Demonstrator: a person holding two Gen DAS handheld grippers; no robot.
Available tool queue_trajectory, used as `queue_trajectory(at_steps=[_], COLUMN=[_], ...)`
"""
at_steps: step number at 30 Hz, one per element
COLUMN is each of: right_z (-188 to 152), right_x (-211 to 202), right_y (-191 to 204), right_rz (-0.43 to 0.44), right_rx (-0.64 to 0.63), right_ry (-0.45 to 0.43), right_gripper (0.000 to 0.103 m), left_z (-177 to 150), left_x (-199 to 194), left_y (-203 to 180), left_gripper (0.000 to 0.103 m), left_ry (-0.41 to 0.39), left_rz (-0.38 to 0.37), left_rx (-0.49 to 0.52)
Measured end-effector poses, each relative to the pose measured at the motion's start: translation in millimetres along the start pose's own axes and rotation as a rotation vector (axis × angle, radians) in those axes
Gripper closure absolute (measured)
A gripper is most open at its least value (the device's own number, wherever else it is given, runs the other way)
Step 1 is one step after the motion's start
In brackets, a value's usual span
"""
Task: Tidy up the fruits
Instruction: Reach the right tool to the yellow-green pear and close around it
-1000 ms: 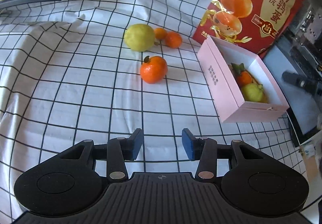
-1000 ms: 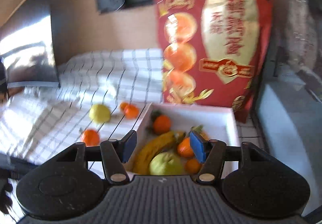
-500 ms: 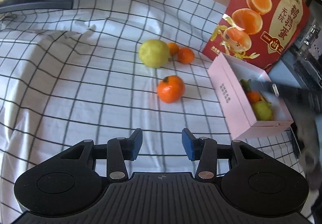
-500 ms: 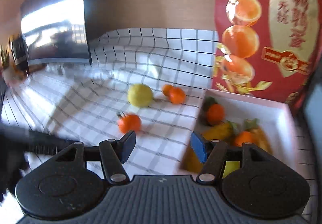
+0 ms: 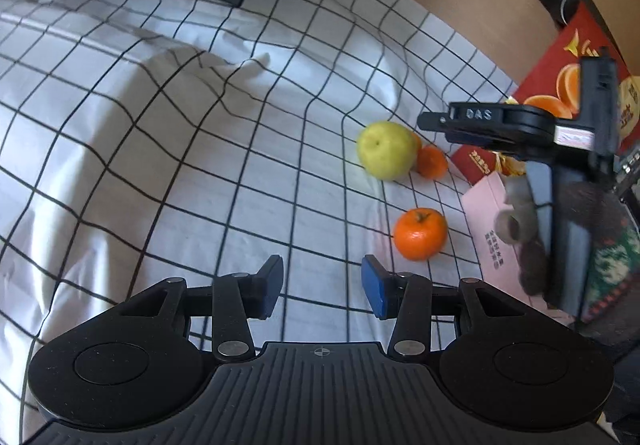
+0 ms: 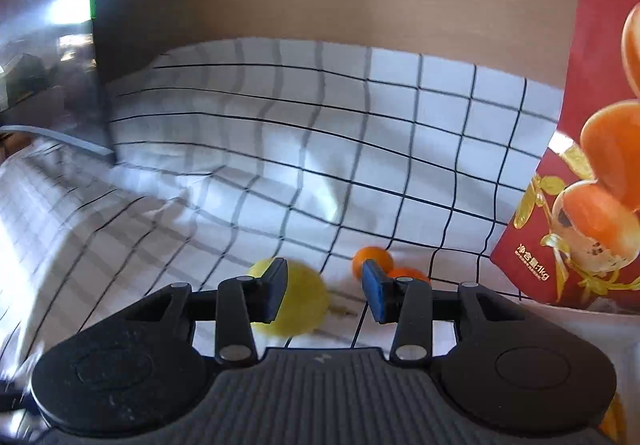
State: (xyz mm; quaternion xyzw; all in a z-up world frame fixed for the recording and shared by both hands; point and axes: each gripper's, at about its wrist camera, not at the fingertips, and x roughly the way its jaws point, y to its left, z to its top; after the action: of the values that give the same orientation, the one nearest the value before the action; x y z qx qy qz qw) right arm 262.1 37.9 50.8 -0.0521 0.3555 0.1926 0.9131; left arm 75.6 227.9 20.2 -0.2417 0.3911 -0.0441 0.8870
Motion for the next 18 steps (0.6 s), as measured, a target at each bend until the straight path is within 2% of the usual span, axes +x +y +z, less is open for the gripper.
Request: queue_trajectory(at_steps=[5, 9, 15, 18], right_z=[1, -1, -11, -19], right_x=[23, 19, 9, 5], right_y=[-2, 5, 31, 43], right_rz=[-0.039, 0.016, 0.126, 0.107], right_rx=[0.044, 0.04, -0.036, -0.102], right_ry=[0.013, 0.01, 0.013, -0.023], right_gripper=[0.062, 0.062, 0.062, 0.061], left_z=[2, 7, 19, 22], left_x=[6, 9, 7, 7], left_y=[17, 21, 14, 15], left_gripper=[0.055, 0.055, 0.055, 0.055], left_ry=[0.016, 0.021, 0.0, -0.004], left_rz=[0.013, 0.022, 0.026, 0.033], left_rx=[-0.026, -0.026, 0.009, 0.007])
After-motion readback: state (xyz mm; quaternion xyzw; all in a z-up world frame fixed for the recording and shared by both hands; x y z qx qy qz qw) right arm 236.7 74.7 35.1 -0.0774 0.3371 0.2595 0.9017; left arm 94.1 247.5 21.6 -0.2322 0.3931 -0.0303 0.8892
